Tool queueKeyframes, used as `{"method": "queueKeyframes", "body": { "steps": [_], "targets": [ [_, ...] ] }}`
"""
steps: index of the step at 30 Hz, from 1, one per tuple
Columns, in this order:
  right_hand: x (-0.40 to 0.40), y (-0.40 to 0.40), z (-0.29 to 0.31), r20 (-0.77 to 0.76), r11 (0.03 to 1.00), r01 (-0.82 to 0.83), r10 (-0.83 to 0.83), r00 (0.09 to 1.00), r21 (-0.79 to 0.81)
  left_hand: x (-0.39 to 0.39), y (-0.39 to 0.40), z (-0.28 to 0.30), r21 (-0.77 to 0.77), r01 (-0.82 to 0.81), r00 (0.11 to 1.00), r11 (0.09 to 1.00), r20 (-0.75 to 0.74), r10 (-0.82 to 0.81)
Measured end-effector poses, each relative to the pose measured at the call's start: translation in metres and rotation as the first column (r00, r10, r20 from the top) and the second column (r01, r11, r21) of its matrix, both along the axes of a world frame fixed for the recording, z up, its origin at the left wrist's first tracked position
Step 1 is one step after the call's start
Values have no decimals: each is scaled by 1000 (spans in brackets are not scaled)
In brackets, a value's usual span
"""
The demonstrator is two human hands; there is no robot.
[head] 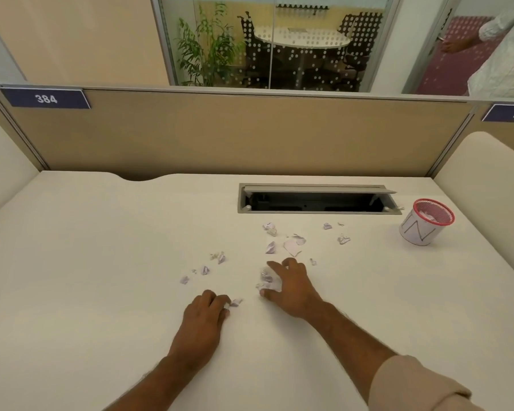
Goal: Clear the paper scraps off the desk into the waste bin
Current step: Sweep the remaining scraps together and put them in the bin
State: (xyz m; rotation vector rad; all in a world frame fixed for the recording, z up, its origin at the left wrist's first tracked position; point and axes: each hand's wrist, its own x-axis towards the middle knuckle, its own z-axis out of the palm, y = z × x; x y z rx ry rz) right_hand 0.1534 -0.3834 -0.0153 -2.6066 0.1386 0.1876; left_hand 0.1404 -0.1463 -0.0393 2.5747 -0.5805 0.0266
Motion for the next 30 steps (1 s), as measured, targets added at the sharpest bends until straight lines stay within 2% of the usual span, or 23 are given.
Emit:
{"method": "queueKeyframes", "body": {
  "steps": [5, 11, 16, 20, 23, 25, 26, 28, 30],
  "targets": [
    [2, 27, -3, 40, 994, -101, 103, 994, -45, 3, 3, 2, -48, 37, 999, 998, -14, -38],
    [-3, 36, -7, 104, 986, -118, 130, 986, -115, 10, -9, 14, -207, 19, 996, 978, -82, -37],
    [-3, 37, -8, 75, 992, -70, 78, 994, -105, 14, -27, 11, -119, 65, 993, 991, -87, -76],
    [-6, 36, -3, 65, 1000, 17, -18, 998, 2, 14, -29, 7, -26, 98, 993, 995, -62, -99],
    [-11, 38, 2, 68, 958, 186, -205, 976, 220, 15, -25, 5, -16, 115, 991, 993, -66, -116],
    [-17, 39, 6, -3, 844, 301, -335, 942, 443, 16, -24, 4, -25, 97, 991, 995, -91, -99],
    [-19, 40, 9, -65, 743, 348, -381, 922, 571, 16, -23, 4, -46, 73, 991, 996, -111, -78],
    [-20, 43, 15, -208, 473, 412, -424, 881, 779, 17, -25, 5, -157, -19, 986, 987, -167, -7],
    [-19, 46, 21, -360, 188, 462, -406, 840, 866, 17, -29, 9, -283, -127, 973, 951, -223, 64]
  ]
}}
